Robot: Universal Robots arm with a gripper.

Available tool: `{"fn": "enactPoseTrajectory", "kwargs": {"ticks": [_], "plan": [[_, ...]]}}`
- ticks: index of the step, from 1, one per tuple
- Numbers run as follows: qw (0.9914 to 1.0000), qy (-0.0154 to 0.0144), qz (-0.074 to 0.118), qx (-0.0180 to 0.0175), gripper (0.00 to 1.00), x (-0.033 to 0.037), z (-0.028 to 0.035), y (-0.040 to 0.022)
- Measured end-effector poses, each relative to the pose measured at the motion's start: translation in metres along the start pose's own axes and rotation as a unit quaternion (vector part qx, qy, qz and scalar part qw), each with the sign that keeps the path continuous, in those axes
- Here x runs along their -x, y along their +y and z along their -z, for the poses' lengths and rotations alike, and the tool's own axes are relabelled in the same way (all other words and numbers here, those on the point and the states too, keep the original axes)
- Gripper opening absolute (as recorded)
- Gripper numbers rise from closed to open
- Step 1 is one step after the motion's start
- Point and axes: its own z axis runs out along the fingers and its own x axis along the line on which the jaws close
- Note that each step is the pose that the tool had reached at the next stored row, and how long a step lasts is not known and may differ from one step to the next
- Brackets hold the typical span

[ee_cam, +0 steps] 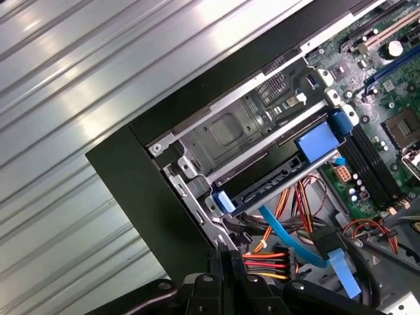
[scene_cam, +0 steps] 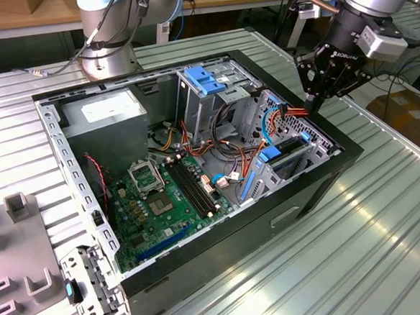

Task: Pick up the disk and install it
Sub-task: 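Insert the first disk wire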

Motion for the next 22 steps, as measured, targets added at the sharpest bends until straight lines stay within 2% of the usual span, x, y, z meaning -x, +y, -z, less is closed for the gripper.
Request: {"fn": "enactPoseTrajectory", "kwargs": {"ticks": [4, 6, 12, 16, 22], "plan": [[0.99958, -0.0001, -0.029, -0.0005, 0.16, 0.0002, 0.0000, 0.0000], [0.99890, -0.0002, -0.047, -0.0008, 0.16, 0.0008, 0.0000, 0.0005], [0.99742, -0.0004, -0.072, -0.0014, 0.16, 0.0032, -0.0003, 0.0022], [0.99477, -0.0006, -0.102, -0.0020, 0.16, 0.0055, -0.0007, 0.0038], [0.99226, -0.0008, -0.124, -0.0025, 0.16, 0.0080, -0.0011, 0.0055]]}}
